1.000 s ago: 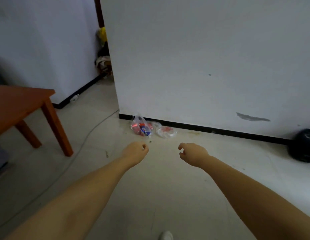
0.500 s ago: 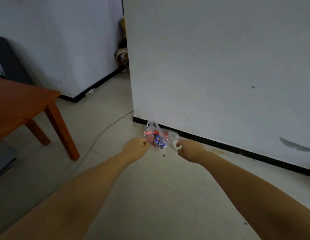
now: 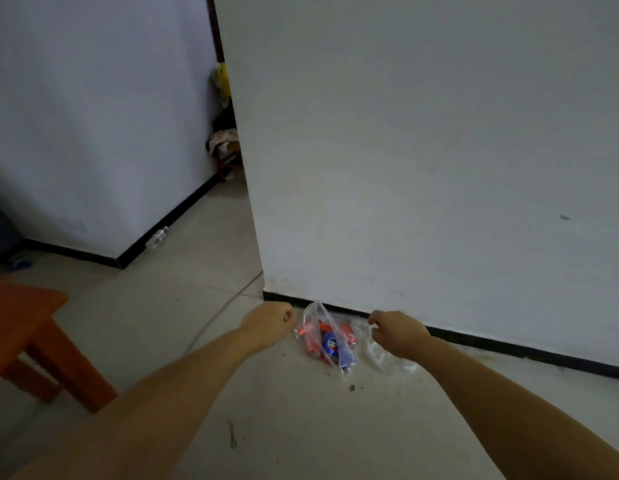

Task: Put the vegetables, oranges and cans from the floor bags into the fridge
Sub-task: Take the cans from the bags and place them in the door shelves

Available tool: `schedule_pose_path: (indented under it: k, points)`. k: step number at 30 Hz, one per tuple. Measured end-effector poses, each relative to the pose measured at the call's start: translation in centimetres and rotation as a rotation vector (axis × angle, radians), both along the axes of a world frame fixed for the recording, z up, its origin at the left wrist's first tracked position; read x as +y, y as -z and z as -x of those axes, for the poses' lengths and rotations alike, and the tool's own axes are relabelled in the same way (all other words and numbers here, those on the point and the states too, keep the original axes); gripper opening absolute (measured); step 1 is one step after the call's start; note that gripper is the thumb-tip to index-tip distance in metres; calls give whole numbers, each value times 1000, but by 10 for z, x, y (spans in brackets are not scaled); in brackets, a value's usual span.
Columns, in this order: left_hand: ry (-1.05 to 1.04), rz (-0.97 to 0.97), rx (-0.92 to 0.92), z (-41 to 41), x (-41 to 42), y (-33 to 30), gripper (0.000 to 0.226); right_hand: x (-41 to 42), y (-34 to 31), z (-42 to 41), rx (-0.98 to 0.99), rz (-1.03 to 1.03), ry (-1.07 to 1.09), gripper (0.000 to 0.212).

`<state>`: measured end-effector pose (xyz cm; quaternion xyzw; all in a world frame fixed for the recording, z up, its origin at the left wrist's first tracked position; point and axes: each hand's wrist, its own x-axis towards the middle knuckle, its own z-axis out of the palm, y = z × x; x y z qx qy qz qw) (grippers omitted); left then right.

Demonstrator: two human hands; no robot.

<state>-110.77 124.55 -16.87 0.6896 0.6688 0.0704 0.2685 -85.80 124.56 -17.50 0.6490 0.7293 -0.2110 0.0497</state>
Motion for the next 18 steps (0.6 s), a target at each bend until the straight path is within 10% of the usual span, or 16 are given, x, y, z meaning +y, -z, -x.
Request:
schedule_pose_path:
  k: [18]
  points:
    - [179,176,13,-19,293,132,30,283,131,19,50,269,84,34]
